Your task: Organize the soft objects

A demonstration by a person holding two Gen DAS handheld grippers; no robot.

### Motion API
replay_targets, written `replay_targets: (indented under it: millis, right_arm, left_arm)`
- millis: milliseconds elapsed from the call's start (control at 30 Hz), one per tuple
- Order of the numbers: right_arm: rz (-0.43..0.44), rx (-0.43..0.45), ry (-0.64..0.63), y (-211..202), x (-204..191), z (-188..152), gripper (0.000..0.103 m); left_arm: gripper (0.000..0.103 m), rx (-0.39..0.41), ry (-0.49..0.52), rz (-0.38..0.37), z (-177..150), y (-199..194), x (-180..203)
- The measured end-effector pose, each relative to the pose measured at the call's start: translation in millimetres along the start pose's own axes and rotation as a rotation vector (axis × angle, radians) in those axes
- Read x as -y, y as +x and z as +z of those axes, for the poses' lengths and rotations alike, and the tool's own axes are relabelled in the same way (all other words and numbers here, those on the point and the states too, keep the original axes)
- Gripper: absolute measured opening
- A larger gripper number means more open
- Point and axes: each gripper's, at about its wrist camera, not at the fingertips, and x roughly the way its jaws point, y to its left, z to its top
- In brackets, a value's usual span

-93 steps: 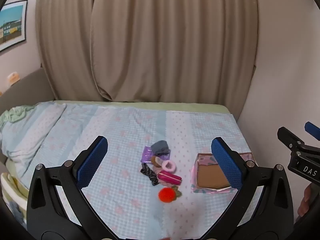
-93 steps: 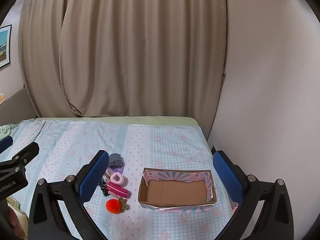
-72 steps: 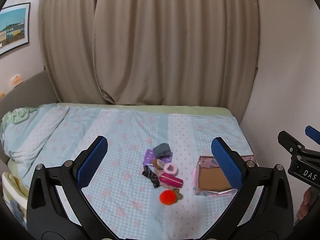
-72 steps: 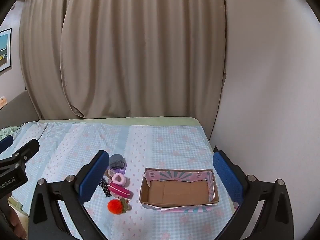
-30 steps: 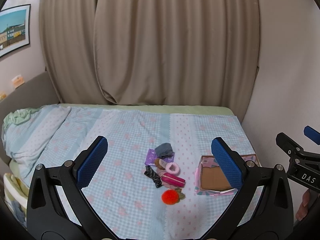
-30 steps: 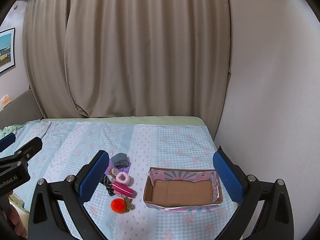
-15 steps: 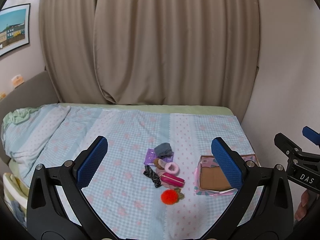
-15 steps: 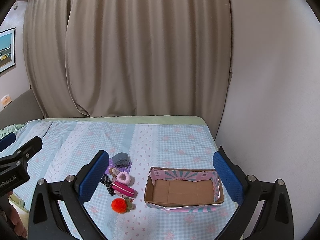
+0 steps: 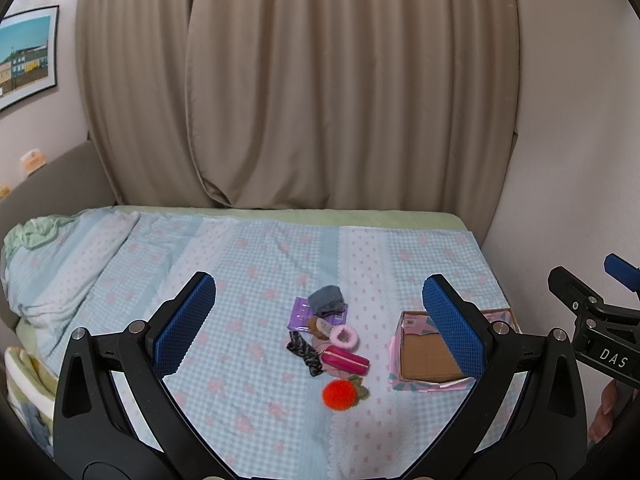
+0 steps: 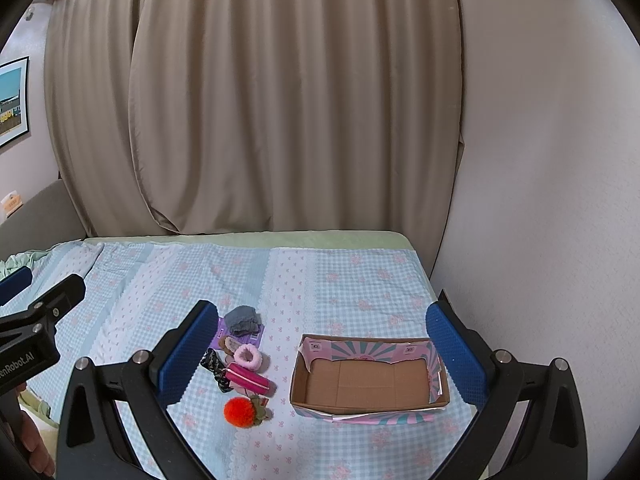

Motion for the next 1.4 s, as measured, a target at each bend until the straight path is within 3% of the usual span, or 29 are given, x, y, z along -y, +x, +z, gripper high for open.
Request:
replay_targets:
  millis: [233,400,500,633,800,1067,1400]
  right_arm:
    - [-0.003,-0.001,0.002,2.3,-0.4,0.7,0.103]
    - [-0.005,-0.006,0.007,7.8,-5.6,2.8,0.103]
    - [0.004,-0.023,0.011,16.3,-12.7,0.7,0.103]
    - [0.027,-0.082,0.026,36.1,-29.9,-8.9,0.103]
    - [0.015,-0.163,0.051,66.0,-56.0,-29.0,0.103]
    - [-0.012,-0.318,0.129,141.1,-99.1,-89.2,0.103]
    - [-0.082,-0.443,0.176,241.6,-140.2,-202.2,0.103]
  left_arm:
    - [0.103,0.029,-0.027,-0.005,3.3,2.7,-13.9]
    - [0.103,0.039,-0.045,0.018,7.8,13.2,-44.3]
    - [0.103,0.007,-0.044,0.021,8.6,28.9,-66.9]
    - [0.103,-0.068,-0.042,-0.035,6.3,62.0,-94.4]
    - [0.103,-0.152,0.037,-0.104,-10.4,115.6,-113.3]
    - [0.103,-0.305,0.177,-0.275,-69.4,232.4,-123.1]
    - [0.103,-0.457,0.265,-0.444,-174.8,374.9,-117.6]
